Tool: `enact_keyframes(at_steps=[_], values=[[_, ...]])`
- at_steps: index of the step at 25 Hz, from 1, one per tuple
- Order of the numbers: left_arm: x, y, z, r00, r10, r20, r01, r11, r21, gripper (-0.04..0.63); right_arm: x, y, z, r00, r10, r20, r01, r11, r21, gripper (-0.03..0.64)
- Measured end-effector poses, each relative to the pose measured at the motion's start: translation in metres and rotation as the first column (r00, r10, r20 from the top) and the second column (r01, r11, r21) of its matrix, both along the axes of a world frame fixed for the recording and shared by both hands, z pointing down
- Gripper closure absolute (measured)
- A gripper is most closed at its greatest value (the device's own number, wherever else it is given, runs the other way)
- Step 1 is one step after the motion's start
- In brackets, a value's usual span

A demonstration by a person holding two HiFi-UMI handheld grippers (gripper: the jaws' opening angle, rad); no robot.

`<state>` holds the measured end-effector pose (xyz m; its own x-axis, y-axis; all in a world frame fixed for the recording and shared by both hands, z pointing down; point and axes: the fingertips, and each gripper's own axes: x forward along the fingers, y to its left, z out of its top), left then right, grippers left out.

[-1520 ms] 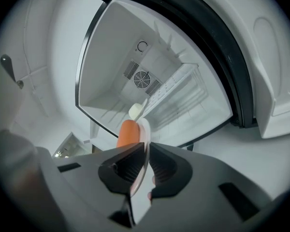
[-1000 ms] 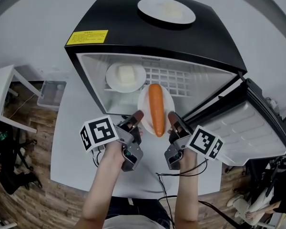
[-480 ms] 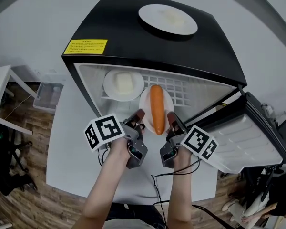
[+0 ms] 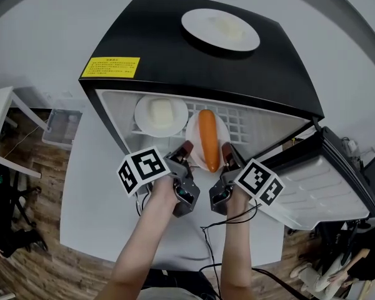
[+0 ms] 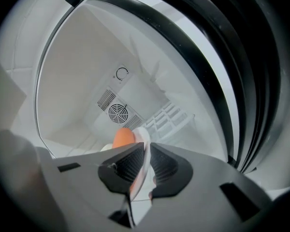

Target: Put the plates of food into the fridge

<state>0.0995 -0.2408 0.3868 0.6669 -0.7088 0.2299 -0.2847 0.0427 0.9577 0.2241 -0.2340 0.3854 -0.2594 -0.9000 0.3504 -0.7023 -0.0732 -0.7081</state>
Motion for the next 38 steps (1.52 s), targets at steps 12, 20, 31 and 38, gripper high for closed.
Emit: enact_keyframes(at_steps=[12, 20, 31, 38], values=[[0.0, -0.011, 0.0, 0.995, -0.09, -0.037, 0.09, 0.996, -0.011, 0.574, 0.007, -0.015, -0.013, 0.95, 0.029, -0.311, -0.015, 0.999, 0.048, 0.566], [0.002, -0.018, 0.0, 0.991, -0.113, -0.068, 0.111, 0.993, -0.03, 0.574, 0.01, 0.048, -0.047, 0.898, 0.12, -0.423, -0.036, 0.979, 0.202, 0.568], [0.008, -0.024, 0.0, 0.99, -0.104, -0.094, 0.101, 0.994, -0.033, 0.574, -0.061, 0.047, -0.004, 0.874, -0.151, -0.461, 0.21, 0.974, 0.079, 0.603], [0.01, -0.027, -0.001, 0.991, -0.078, -0.106, 0.076, 0.997, -0.026, 0.574, -0.064, 0.037, 0.004, 0.887, -0.18, -0.426, 0.22, 0.974, 0.048, 0.603]])
